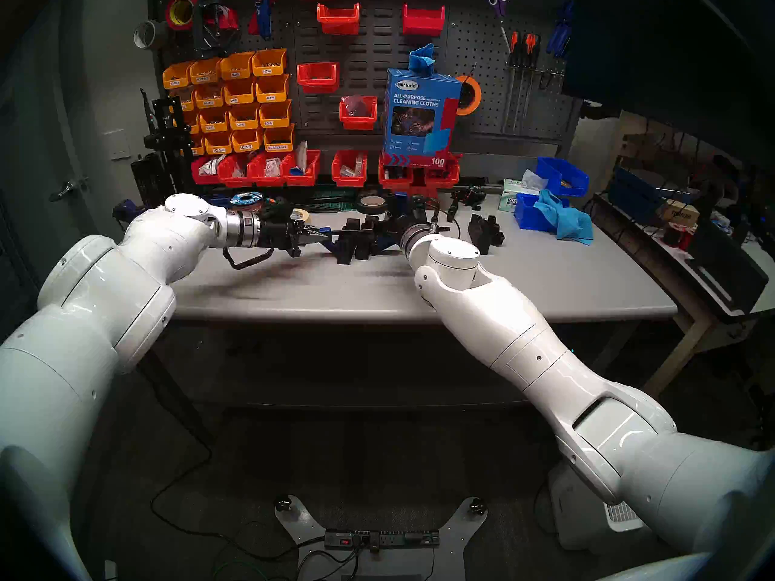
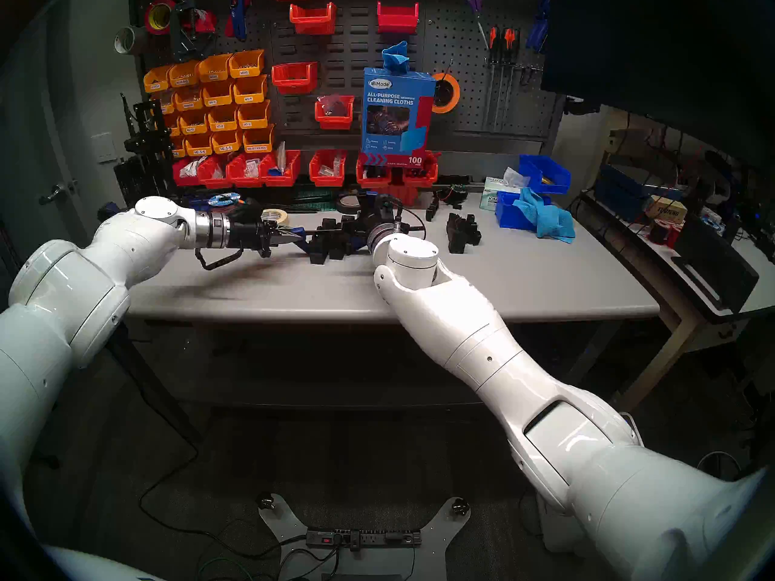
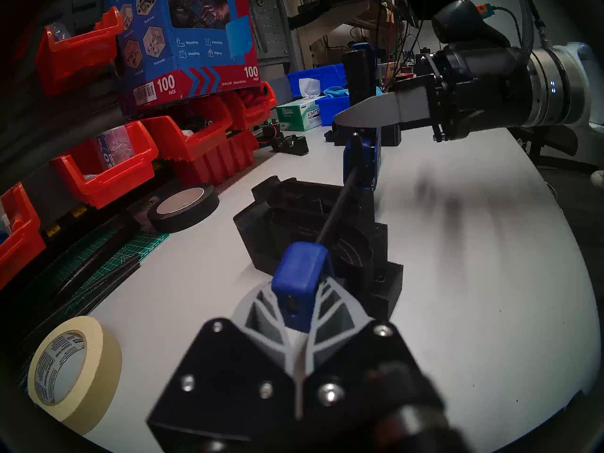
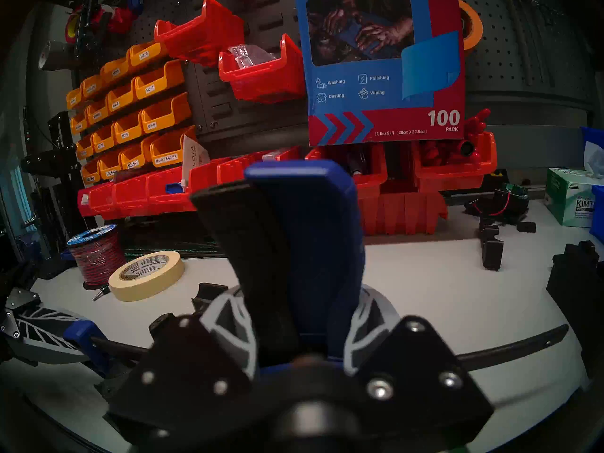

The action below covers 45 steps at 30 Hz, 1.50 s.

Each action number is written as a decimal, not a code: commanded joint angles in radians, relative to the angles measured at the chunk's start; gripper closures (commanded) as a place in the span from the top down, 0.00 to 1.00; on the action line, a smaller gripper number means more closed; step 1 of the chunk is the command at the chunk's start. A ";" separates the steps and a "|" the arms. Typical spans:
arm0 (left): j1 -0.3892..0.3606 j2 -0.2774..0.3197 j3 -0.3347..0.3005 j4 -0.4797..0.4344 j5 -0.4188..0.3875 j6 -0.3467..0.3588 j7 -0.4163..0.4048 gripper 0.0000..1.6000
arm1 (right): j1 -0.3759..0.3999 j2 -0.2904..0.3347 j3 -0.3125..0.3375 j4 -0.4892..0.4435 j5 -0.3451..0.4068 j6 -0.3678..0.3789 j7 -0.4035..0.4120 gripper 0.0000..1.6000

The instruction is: Clamp the two 3D printed pieces together with the clamp

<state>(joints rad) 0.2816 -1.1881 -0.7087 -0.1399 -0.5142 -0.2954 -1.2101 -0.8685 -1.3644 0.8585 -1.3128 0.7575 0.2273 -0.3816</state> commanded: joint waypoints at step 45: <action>0.007 -0.048 -0.003 -0.016 -0.015 -0.017 -0.034 0.00 | -0.009 -0.043 -0.061 -0.074 0.012 0.013 -0.060 0.79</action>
<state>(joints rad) 0.2851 -1.1885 -0.7089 -0.1396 -0.5223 -0.3134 -1.2266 -0.8734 -1.3738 0.8193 -1.3523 0.7690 0.2378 -0.4419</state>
